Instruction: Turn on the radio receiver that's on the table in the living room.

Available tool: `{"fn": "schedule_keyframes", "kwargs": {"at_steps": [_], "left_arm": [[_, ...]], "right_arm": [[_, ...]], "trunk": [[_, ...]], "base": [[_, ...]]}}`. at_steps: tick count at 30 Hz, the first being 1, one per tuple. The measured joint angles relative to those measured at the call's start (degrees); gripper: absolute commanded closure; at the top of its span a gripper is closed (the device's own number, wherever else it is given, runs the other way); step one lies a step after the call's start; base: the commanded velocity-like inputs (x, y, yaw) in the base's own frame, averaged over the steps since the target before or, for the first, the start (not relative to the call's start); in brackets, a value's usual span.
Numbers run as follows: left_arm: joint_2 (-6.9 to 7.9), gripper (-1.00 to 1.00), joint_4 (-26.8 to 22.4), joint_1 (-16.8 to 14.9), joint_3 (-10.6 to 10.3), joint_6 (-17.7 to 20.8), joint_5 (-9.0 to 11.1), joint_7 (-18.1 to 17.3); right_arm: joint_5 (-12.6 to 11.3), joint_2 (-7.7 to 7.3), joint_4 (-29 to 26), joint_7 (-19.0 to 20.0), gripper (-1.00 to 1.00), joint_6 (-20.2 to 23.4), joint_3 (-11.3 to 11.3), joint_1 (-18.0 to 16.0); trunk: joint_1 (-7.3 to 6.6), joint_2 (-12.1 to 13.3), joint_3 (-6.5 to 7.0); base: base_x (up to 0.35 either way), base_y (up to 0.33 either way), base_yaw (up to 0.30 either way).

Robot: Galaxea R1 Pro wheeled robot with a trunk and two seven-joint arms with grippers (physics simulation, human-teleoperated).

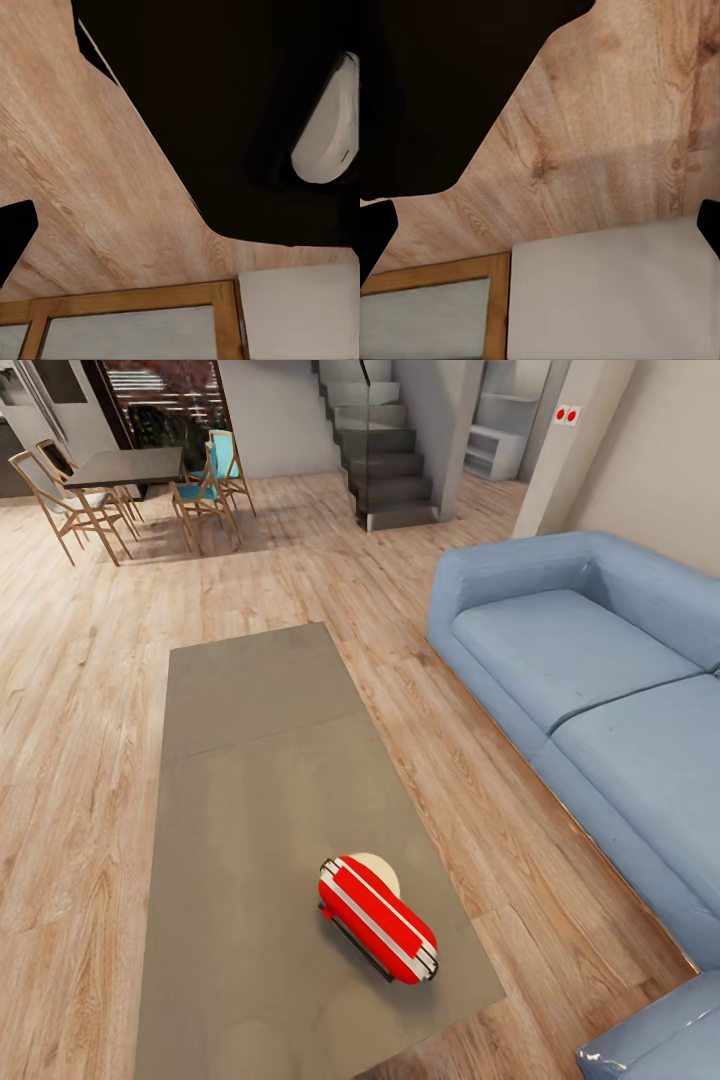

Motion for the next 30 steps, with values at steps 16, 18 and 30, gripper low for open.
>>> {"fn": "schedule_keyframes", "kwargs": {"at_steps": [16, 18, 30], "left_arm": [[0.01, -1.0, -18.94, 0.0, -0.66, 6.27, -0.09, -0.38], [0.05, -1.0, -22.4, 0.0, -0.8, 7.15, -0.08, -1.76], [0.71, -1.0, -58.62, 0.0, -0.06, 23.31, 2.31, -24.62]], "right_arm": [[-0.08, -9.67, -34.44, 0.41, -1.0, 14.91, -0.69, -0.01], [-0.02, -10.39, -42.07, 0.38, -1.0, 19.17, -0.72, -0.02], [6.67, -11.92, -84.24, 0.88, -1.0, 51.13, -0.79, -6.9]], "trunk": [[0.0, 0.0, 0.0], [0.0, 0.0, 0.01], [0.0, 0.0, 0.0]], "base": [[0.0, 0.0, 0.0], [0.0, 0.0, 0.0], [0.0, 0.0, 0.0]]}}
